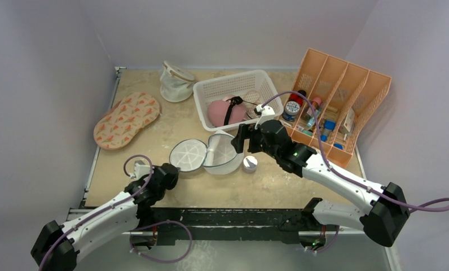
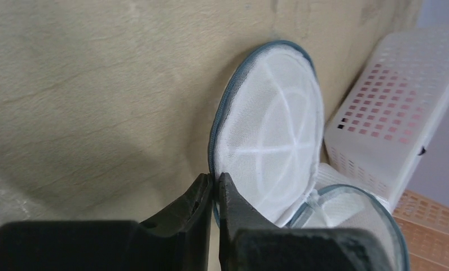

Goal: Unzip the laundry bag and remove the bra

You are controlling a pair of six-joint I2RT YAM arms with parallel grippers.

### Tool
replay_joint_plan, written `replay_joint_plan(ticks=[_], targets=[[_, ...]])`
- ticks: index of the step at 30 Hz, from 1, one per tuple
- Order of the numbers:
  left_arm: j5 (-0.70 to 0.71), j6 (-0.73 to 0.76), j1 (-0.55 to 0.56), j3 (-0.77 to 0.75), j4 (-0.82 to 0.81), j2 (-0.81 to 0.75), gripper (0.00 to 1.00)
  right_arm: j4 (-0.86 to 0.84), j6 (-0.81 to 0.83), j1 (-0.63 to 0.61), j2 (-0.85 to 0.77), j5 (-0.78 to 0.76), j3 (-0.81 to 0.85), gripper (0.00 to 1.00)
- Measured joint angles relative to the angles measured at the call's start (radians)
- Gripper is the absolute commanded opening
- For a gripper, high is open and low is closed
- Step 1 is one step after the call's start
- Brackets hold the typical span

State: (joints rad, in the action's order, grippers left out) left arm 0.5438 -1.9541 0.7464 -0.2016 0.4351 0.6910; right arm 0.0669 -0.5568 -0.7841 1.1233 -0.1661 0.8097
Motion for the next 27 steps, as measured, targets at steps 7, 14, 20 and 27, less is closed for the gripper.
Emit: replay_joint_plan(ticks=[7,14,20,27], targets=[[0.133,0.149,0.0,-0.064,0.047,-0.134,0.0,0.002,0.0,0.0,0.001,0.0,0.0,0.9],[0.248,0.394,0.0,-0.205,0.082,-0.203,0.0,0.002,0.004,0.0,0.025,0.0,0.008,0.9],[0.299,0.649,0.0,-0.291,0.101,-0.243,0.0,0.002,0.004,0.0,0.041,0.006,0.018,0.91],[0.288,1.007,0.0,-0.374,0.046,-0.282,0.0,0.002,0.004,0.0,0.05,0.031,0.028,0.91]])
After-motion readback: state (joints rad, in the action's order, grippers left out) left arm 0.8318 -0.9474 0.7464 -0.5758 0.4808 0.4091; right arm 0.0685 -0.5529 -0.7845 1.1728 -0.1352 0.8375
